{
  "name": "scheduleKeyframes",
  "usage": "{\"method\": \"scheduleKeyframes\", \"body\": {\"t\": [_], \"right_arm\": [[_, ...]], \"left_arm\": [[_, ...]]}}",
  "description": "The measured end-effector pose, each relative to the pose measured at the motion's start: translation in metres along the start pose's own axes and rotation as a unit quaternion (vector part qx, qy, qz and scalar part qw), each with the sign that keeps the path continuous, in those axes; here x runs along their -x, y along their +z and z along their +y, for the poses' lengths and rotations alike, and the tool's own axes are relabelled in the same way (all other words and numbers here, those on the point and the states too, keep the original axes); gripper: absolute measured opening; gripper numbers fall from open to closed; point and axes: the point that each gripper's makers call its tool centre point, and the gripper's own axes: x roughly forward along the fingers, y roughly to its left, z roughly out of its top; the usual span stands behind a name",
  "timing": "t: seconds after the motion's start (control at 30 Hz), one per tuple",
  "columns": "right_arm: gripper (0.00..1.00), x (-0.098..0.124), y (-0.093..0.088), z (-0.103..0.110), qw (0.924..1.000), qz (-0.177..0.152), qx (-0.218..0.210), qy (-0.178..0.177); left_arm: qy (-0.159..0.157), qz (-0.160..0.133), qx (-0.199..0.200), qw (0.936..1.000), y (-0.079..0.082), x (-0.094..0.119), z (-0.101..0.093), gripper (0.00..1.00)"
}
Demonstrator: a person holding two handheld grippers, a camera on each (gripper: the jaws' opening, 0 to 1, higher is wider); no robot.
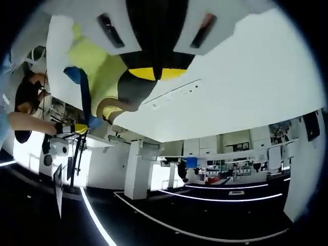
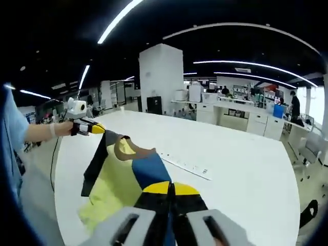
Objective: Fold the garment on the visible template until the final outline fits inside the template.
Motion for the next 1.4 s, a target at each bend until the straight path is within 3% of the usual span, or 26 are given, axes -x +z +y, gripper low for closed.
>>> {"method": "scheduleKeyframes", "body": {"t": [0.33, 0.53, 0.7, 0.93, 1.23, 1.3, 1.4], "right_arm": [[0.0, -0.084, -0.065, -0.035, 0.9957, 0.092, -0.002, 0.011], [0.0, -0.114, -0.095, -0.047, 0.9904, 0.138, -0.005, 0.01], [0.0, -0.129, -0.11, -0.059, 0.9877, 0.156, -0.003, 0.004], [0.0, -0.135, -0.12, -0.061, 0.9862, 0.166, 0.004, -0.001], [0.0, -0.135, -0.12, -0.059, 0.9868, 0.162, 0.01, 0.003], [0.0, -0.135, -0.115, -0.058, 0.9892, 0.146, 0.013, 0.006], [0.35, -0.134, -0.11, -0.047, 0.9913, 0.13, -0.018, 0.016]], "left_arm": [[0.027, 0.066, 0.027, 0.9971, -0.072, -0.074, 0.039, 0.0], [0.047, 0.088, 0.046, 0.994, -0.099, -0.096, 0.056, 0.0], [0.057, 0.099, 0.053, 0.992, -0.111, -0.106, 0.062, 0.0], [0.059, 0.124, 0.033, 0.99, -0.127, -0.109, 0.063, 0.0], [0.048, 0.113, 0.027, 0.9921, -0.124, -0.112, 0.063, 0.0], [0.042, 0.109, 0.029, 0.9927, -0.123, -0.111, 0.062, 0.1], [0.035, 0.103, 0.034, 0.9935, -0.12, -0.112, 0.06, 0.36]]}}
